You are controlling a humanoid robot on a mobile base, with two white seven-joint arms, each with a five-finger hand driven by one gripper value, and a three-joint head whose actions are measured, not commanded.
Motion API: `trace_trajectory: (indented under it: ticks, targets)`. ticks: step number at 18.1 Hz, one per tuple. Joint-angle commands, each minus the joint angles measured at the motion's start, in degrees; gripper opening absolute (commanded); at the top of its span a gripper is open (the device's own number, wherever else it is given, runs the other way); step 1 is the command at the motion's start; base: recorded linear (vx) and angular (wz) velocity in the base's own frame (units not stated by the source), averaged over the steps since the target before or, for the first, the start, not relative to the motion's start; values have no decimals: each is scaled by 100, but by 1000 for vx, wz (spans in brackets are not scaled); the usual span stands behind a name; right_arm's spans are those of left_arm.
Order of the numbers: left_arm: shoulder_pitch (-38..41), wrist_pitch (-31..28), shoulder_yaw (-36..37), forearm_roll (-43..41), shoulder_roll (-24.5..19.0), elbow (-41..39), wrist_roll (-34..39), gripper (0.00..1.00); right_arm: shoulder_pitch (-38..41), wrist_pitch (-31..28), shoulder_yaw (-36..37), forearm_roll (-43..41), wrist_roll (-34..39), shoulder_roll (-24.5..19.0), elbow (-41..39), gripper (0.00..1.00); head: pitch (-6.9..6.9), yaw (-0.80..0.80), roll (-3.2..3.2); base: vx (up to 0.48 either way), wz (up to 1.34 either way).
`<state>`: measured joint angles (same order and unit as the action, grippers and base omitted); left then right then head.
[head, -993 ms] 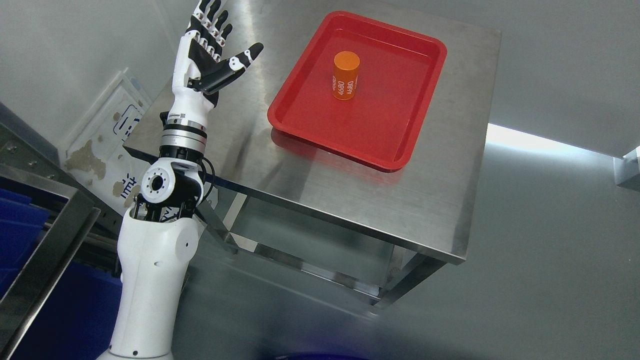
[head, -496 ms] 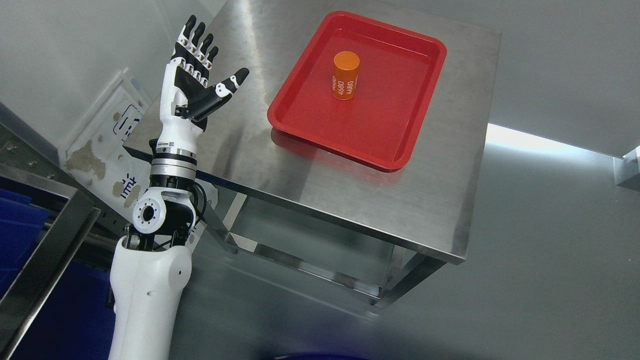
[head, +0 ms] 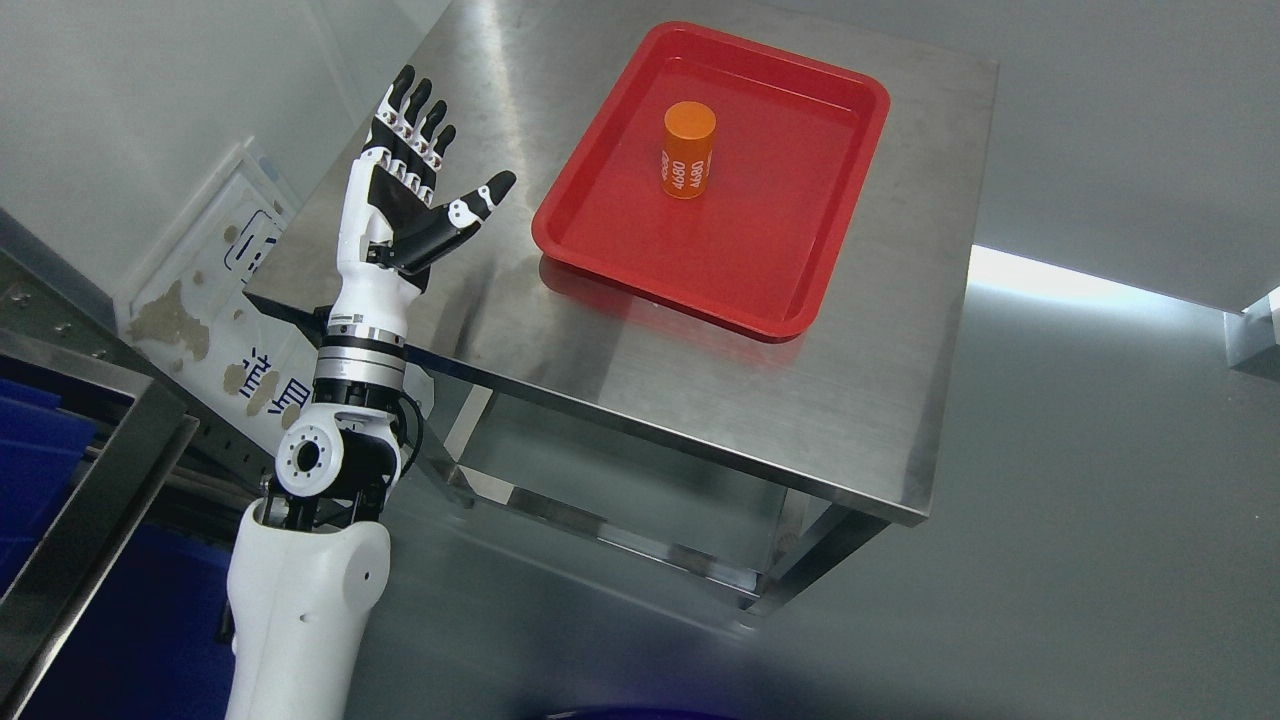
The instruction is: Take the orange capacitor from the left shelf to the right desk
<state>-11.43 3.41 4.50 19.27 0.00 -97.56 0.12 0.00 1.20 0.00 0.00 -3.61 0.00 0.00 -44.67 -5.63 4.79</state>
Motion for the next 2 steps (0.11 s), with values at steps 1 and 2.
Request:
trace_trajectory:
  ticks: [1, 2]
  targets:
    - [97, 2, 209, 6, -100, -105, -3, 100, 18, 3, 97, 18, 1, 100, -100, 100, 0, 0, 0, 0, 0]
    - [97, 2, 209, 6, -100, -105, -3, 100, 18, 3, 97, 18, 1, 100, -100, 100, 0, 0, 0, 0, 0]
